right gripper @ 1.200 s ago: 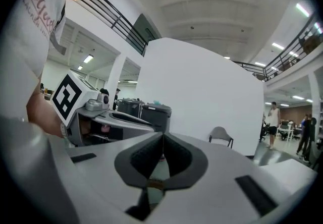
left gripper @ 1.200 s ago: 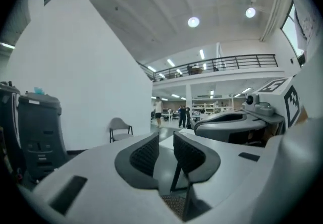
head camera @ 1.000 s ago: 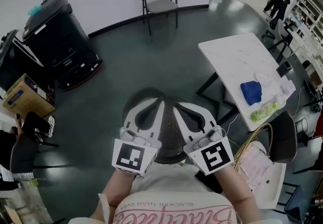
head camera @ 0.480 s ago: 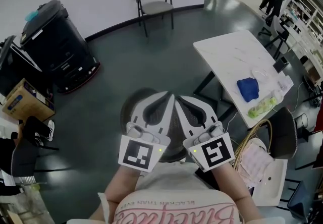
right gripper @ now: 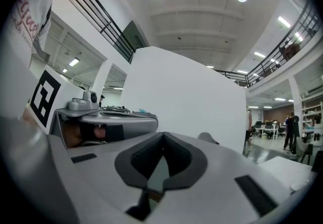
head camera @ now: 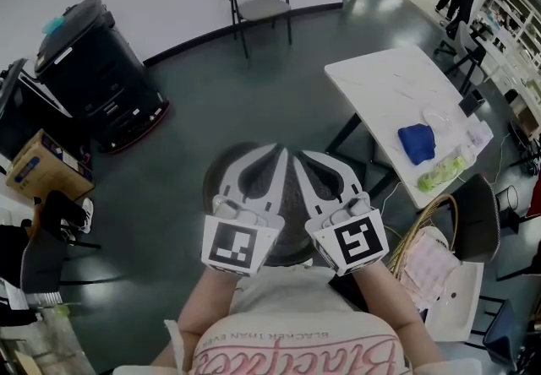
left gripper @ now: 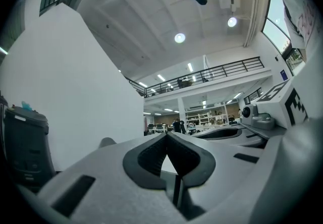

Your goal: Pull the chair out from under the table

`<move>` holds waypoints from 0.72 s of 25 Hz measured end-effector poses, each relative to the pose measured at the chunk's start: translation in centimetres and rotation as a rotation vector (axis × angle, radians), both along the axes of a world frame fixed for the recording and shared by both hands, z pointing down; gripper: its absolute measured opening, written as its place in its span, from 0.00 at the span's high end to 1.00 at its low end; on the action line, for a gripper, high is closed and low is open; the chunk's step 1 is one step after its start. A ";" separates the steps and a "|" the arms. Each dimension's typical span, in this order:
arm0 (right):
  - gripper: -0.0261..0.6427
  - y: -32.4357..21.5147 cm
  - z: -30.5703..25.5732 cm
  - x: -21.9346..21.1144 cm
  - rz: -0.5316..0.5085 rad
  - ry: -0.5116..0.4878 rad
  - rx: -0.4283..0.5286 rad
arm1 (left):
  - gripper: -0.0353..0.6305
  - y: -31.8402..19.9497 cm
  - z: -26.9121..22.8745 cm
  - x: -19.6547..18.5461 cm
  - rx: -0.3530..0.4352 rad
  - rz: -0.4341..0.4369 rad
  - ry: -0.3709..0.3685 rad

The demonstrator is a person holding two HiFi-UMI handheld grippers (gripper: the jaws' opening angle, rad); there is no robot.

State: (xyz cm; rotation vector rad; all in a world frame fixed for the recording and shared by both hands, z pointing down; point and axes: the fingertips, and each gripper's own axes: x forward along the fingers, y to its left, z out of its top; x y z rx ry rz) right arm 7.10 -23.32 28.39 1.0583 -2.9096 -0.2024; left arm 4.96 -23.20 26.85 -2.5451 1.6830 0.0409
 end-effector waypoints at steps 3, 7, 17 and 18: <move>0.96 0.0 0.1 0.1 0.002 -0.005 -0.001 | 0.94 0.1 0.0 0.1 0.006 -0.001 -0.009; 0.96 -0.1 0.2 0.3 0.000 -0.005 -0.004 | 0.94 0.0 0.0 0.4 0.006 -0.003 -0.009; 0.96 -0.1 0.3 0.4 -0.004 -0.012 -0.012 | 0.94 0.0 0.2 0.6 -0.001 -0.009 -0.013; 0.96 -0.1 0.3 0.3 -0.004 -0.014 -0.012 | 0.94 0.0 0.2 0.5 -0.002 -0.010 -0.016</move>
